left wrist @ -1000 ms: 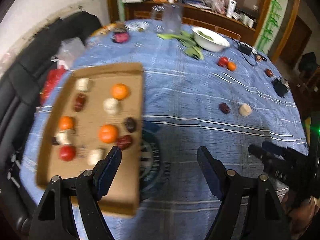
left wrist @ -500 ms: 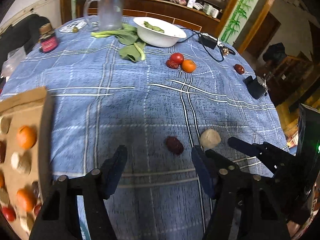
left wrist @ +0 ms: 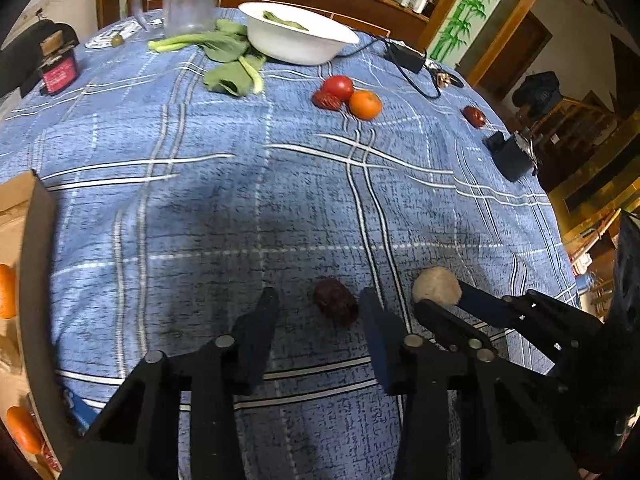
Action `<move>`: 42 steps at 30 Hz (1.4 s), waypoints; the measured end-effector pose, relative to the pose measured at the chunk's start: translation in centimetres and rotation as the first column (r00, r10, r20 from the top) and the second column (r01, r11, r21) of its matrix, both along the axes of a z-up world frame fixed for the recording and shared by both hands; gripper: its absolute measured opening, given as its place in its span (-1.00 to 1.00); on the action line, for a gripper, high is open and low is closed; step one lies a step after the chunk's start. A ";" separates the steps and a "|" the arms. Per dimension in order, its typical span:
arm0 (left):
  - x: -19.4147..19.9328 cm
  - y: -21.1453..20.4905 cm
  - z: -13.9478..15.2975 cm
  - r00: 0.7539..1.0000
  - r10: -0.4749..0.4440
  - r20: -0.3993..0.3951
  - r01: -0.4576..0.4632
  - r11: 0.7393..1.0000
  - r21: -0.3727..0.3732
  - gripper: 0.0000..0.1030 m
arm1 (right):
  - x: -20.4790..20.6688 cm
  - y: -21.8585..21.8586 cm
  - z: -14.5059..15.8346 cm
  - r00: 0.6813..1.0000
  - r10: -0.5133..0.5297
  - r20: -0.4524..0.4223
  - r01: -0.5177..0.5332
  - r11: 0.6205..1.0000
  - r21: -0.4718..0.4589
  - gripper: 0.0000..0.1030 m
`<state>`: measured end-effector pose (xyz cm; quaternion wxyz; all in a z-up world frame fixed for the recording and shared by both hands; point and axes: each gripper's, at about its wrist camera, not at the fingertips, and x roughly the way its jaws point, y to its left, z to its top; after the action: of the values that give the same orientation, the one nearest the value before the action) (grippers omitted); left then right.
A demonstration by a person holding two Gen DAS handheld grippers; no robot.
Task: Organize fruits
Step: 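Grasp a red date with the left tool while the right tool grasps a beige ball, then release the date into the box with the left tool while the right tool releases the ball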
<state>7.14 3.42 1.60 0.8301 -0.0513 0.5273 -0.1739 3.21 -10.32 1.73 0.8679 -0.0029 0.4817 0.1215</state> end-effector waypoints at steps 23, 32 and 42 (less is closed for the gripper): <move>-4.1 3.7 3.3 0.995 0.059 0.080 -0.061 0.998 0.024 -0.66 | -2.4 1.0 2.2 1.000 -0.016 -0.011 0.017 0.998 0.057 -0.44; -10.6 14.8 6.3 0.963 0.250 0.099 -0.252 0.968 0.006 -0.66 | -4.8 9.6 5.8 0.988 0.156 0.015 -0.157 0.978 0.141 -0.43; -16.4 25.8 5.0 0.906 0.420 0.053 -0.424 0.897 0.125 -0.65 | -8.9 22.9 6.9 0.904 0.427 0.014 -0.424 0.891 0.161 -0.42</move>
<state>-9.28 29.24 6.62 0.8561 -0.1064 0.5038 0.0453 -5.65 12.55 8.59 0.8122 -0.0371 0.4676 0.3468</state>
